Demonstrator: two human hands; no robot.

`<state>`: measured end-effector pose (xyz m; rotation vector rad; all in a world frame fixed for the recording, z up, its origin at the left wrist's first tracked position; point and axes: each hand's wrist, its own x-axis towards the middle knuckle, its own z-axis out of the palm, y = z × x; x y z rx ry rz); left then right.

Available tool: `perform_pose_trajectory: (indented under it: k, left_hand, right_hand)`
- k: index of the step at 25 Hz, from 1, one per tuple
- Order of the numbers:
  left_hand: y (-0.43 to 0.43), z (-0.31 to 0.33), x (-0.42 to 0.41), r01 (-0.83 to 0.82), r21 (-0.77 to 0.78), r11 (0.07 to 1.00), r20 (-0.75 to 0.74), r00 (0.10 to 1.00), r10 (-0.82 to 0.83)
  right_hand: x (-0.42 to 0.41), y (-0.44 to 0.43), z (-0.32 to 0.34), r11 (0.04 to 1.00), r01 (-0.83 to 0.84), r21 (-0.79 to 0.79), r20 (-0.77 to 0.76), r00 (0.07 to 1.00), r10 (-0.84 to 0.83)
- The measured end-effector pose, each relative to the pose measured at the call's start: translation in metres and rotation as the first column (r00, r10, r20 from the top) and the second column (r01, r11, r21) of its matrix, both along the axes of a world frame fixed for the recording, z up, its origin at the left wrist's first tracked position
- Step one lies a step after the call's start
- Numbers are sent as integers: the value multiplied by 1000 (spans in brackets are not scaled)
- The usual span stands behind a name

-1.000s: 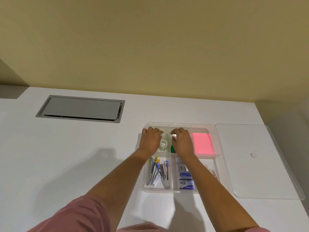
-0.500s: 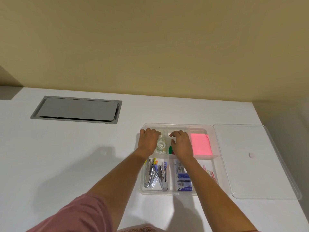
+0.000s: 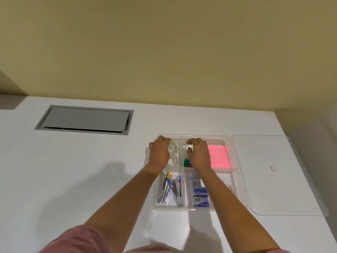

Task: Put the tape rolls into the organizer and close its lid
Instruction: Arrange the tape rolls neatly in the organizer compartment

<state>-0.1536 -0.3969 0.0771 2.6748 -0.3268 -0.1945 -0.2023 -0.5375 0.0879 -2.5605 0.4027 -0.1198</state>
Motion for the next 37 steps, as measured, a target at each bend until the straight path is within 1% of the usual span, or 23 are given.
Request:
perform_pose_trajectory:
  k: [5,9,10,12,13,15,17,21,24,26,29,31,34,37]
  left_hand:
    - [5,14,6,-57,77,995,63,997,52]
    - [3,20,12,-32,143,989,94,995,18]
    - [2,21,14,-22,151,988,100,995,7]
    - [2,21,15,-6,159,987,111,994,-12]
    - [3,21,15,-1,161,987,115,993,-18]
    - [4,21,17,5,158,987,122,992,-25]
    - [5,19,18,14,157,988,124,992,-34]
    - [5,15,20,58,189,980,144,986,-86]
    - [7,12,19,116,220,969,162,975,-153]
    - [10,9,16,150,244,958,156,969,-192]
    - [11,5,15,175,276,945,138,966,-219]
    - [8,2,16,195,322,926,116,963,-243]
    - [6,0,19,240,399,885,68,955,-290]
    - [6,-1,21,263,437,860,28,952,-305]
  right_hand:
    - [5,8,6,1000,-19,-11,41,999,19]
    - [11,20,9,988,-124,-88,58,990,129]
    - [13,24,9,978,-170,-124,32,984,175]
    - [15,30,6,935,-282,-215,-89,959,269]
    - [16,34,5,910,-328,-254,-161,942,295]
    - [16,42,3,878,-368,-304,-278,916,288]
    - [16,50,0,862,-368,-349,-340,907,250]
    - [15,64,-3,823,-369,-433,-391,899,197]
    - [16,66,-2,841,-324,-432,-392,908,148]
    - [18,63,1,851,-294,-436,-377,918,124]
    - [20,52,8,816,-309,-488,-367,921,129]
    - [20,43,14,820,-290,-494,-342,932,123]
    - [20,34,22,859,-213,-465,-258,961,99]
    - [19,22,27,901,-98,-423,-170,985,27]
